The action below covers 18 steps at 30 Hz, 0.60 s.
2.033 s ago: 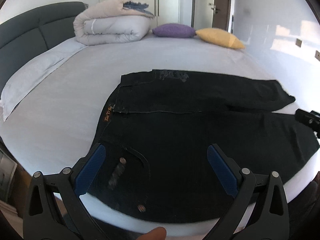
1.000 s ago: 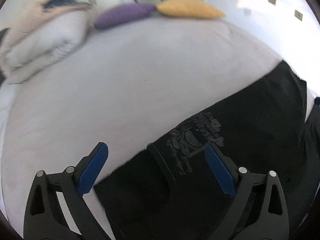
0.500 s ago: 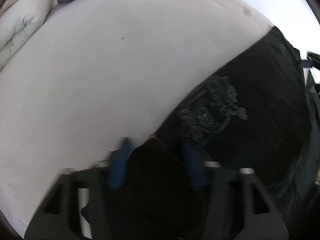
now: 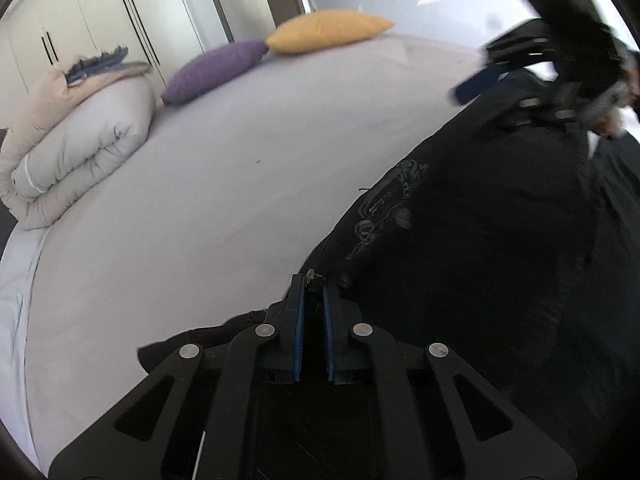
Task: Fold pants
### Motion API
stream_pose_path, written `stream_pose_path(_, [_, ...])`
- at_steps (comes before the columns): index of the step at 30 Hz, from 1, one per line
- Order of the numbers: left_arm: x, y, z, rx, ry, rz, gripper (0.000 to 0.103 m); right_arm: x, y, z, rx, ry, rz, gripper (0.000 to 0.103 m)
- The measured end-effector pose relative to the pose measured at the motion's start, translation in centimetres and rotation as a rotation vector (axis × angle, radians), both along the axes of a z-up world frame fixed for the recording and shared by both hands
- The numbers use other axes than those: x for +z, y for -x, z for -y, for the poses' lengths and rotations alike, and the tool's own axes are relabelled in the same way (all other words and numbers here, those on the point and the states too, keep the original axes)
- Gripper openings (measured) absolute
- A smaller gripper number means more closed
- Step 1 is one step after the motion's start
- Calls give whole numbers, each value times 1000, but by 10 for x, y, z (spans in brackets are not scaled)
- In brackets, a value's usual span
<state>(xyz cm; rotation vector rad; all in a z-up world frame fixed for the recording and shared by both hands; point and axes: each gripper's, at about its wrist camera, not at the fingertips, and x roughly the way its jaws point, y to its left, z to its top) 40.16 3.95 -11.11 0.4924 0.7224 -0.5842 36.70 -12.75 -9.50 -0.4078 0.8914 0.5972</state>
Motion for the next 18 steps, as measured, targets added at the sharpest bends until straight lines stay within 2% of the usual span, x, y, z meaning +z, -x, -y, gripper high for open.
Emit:
stream_pose_path(2, [4,11,-9,7,31,6,7,-7,-7,-14,31,38,-11,49])
stream_pose_path(5, [8,-1,-14,14,44,10,7,-19,-17,-29,57,90,-35,48])
stream_pose_path(7, [5,4,-5,18,54,5,7,-24,-20,-36,66,103,-54,36])
stream_pose_path(9, [7,9,-11,22,66,1,7,-25,-22,-42,66,104,-61,13])
stream_pose_path(10, [8,11,-12,25,71,2,7,-24,-22,-44,63,97,-59,10])
stream_pose_path(14, [18,33,-20,50,108,0,7,-15,-10,-46,36,53,-45,6])
stream_pose_path(18, [30,56,-35,74,126,11,7,1,20,-54,40,-3,-2,6])
